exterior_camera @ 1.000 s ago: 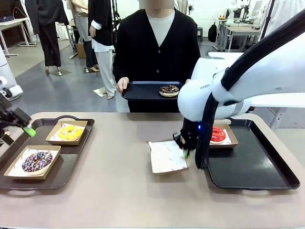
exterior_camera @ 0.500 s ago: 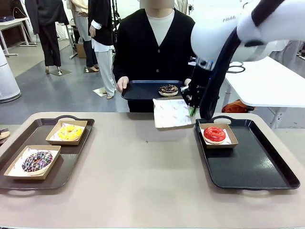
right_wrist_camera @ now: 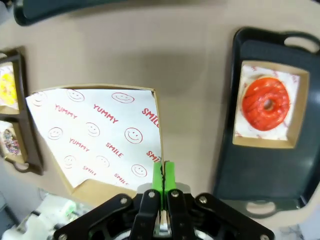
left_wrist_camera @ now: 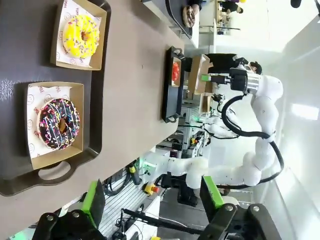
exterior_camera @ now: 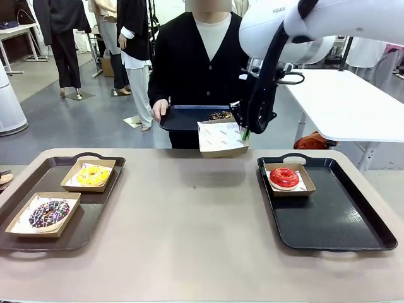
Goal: Individually package the donuts and arrange them on the tray.
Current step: Place the picked Paper togo box on the Handle tray while simultaneously picking up another Paper togo box from the table with the other hand.
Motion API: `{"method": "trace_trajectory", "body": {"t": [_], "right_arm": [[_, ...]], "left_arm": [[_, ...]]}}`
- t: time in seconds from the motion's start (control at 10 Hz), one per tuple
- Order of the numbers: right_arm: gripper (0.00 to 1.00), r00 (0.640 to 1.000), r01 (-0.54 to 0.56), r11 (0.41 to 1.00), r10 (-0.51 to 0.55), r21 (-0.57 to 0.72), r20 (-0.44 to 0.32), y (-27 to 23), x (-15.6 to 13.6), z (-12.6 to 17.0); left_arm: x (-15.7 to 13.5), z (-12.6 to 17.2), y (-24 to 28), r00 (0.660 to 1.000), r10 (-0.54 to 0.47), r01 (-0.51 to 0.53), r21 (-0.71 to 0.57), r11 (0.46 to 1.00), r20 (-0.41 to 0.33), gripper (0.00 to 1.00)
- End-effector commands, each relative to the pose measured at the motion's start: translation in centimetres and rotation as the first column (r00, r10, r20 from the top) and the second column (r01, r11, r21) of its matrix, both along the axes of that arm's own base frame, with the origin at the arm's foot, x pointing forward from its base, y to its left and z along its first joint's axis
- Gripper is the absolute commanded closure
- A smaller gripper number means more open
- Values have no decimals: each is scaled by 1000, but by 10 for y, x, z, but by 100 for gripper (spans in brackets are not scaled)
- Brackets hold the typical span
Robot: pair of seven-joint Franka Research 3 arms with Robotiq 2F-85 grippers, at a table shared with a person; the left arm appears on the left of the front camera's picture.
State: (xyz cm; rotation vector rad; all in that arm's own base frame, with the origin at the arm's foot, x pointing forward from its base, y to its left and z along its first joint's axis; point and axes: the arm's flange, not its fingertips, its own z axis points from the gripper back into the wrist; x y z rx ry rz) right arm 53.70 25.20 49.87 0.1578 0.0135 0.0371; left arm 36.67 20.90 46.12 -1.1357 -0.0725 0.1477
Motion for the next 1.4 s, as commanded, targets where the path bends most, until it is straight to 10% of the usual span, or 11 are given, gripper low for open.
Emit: {"method": "trace_trajectory", "body": {"t": [0.0, 1.3], "right_arm": [[100, 998, 0, 999, -2, -42, -58, 10, 29, -5], [100, 996, 16, 1000, -18, -22, -92, 0, 48, -28]], "left_arm": [[3, -3, 14, 1000, 1, -1, -17, 1000, 13, 0], [7, -34, 23, 997, 17, -21, -48, 999, -72, 0]]}}
